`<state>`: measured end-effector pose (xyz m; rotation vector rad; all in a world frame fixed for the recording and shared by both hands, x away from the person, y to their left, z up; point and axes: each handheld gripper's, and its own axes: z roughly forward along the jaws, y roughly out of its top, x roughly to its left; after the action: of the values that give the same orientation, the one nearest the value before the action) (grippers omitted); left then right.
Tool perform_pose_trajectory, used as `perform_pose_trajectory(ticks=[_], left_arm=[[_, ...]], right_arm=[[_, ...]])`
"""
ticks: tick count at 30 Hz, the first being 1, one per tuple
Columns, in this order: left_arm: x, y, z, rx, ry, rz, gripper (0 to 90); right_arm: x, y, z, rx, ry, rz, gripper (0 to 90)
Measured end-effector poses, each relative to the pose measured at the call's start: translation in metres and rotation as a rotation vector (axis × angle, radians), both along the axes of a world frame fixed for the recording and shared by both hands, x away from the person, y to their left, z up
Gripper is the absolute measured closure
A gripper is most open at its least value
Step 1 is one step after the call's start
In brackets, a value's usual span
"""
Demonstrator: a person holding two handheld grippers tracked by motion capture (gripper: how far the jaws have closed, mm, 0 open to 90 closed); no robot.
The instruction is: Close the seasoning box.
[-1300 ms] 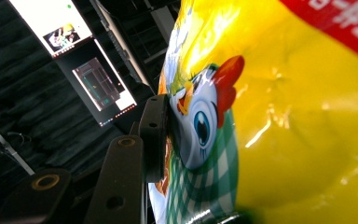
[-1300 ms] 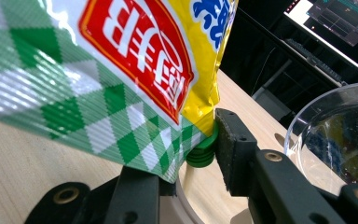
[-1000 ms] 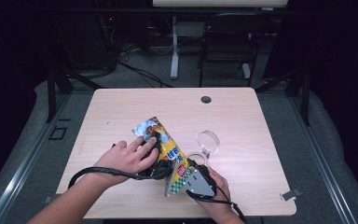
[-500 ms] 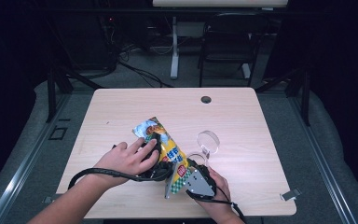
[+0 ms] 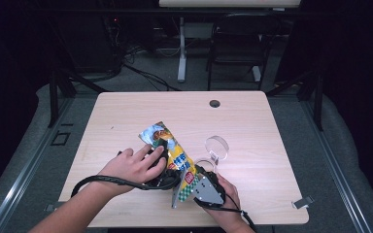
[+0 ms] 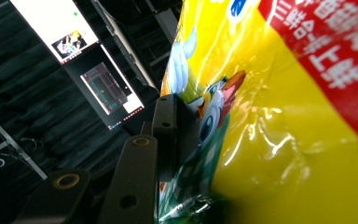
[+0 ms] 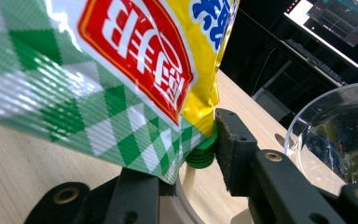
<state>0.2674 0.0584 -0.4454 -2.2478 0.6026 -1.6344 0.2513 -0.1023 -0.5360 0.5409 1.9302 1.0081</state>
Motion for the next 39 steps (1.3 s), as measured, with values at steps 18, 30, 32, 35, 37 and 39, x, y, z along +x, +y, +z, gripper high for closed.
perform_pose_trajectory(ticks=[18, 30, 32, 35, 37, 39], left_arm=[[-0.0027, -0.0010, 0.0016, 0.045, -0.019, -0.024, 76.4], [-0.0051, 0.0018, 0.0031, 0.066, -0.023, -0.053, 78.1], [-0.0057, 0.0026, 0.0028, 0.062, -0.026, -0.056, 78.3], [-0.0071, 0.0021, 0.0035, 0.070, -0.028, -0.057, 78.5], [-0.0076, 0.0017, 0.0037, 0.070, -0.031, -0.059, 78.5], [-0.0081, 0.0018, 0.0033, 0.061, -0.031, -0.058, 78.6]], right_arm=[[-0.0001, 0.0000, 0.0000, 0.000, 0.000, 0.000, 70.6], [-0.0005, 0.0007, -0.0005, 0.001, -0.005, 0.002, 70.5], [-0.0006, 0.0009, -0.0006, -0.001, -0.006, 0.004, 70.5], [-0.0009, 0.0010, -0.0007, -0.002, -0.007, 0.001, 70.5], [-0.0008, 0.0009, -0.0007, -0.002, -0.007, 0.001, 70.5], [-0.0005, 0.0007, -0.0008, 0.000, -0.007, 0.001, 70.5]])
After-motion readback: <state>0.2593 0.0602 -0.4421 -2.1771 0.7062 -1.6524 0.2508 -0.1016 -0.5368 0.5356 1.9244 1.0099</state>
